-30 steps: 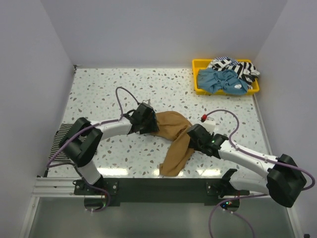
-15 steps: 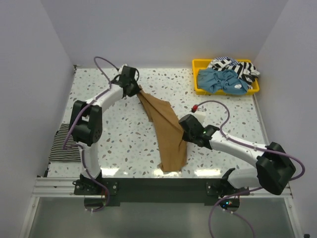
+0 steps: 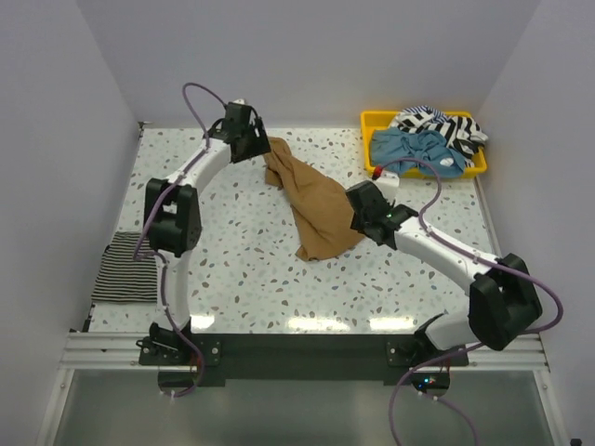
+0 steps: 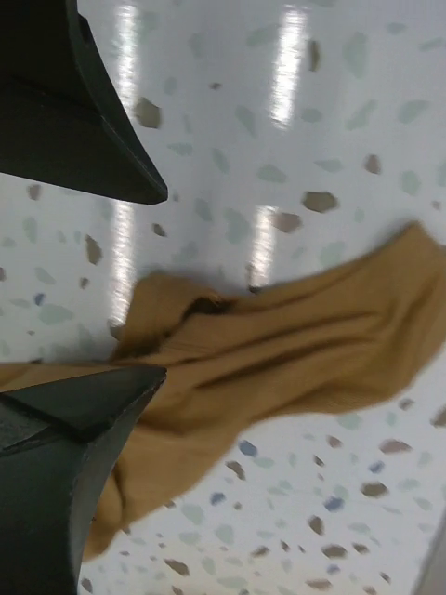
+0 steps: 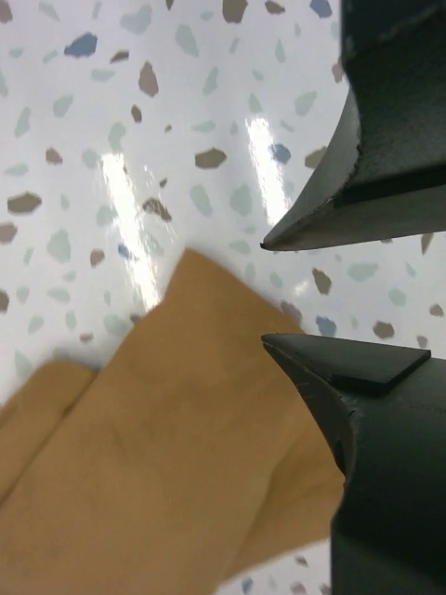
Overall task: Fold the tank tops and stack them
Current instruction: Flatten the tank top out
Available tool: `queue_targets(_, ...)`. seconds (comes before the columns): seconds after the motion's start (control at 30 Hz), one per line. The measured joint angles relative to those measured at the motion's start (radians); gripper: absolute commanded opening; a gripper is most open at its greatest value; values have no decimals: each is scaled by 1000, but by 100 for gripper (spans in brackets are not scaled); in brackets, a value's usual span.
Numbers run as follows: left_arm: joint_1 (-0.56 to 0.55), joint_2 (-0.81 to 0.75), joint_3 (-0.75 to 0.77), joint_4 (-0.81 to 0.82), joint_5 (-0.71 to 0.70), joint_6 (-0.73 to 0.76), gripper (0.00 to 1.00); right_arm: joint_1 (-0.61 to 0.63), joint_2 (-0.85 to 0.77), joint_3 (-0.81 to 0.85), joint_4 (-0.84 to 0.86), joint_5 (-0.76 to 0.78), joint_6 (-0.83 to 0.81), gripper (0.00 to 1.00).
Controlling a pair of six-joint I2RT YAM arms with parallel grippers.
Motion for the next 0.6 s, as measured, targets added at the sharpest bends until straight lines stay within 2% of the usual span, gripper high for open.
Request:
queue_targets(0.07,0,-76,-147,-9,1,-3,72,-48,28,-8,-3,-9,-14,45)
queue_targets(0.1,-2,-135,-251,16,3,-10,61,-64,28,-18,-4,-16,-19,45)
queue_targets(0.2,-19,-365,-566,55,0,-56,53,-68,14,-50,11,-46,-25,45)
queue_targets(0.3,-87,-605,-853,108,-4,-124,46,-61,19,-84,41,-79,-26,43)
queue_targets(0.4,-198,-687,-982,160,22,-165,43,-60,51,-101,63,-109,-26,43)
queue_targets(0.5,-299,-634,-1019,225,75,-183,48,-60,92,-103,93,-128,-26,43)
queue_targets(0.6,-352,-568,-1043,276,121,-193,52,-60,106,-103,106,-129,-26,43)
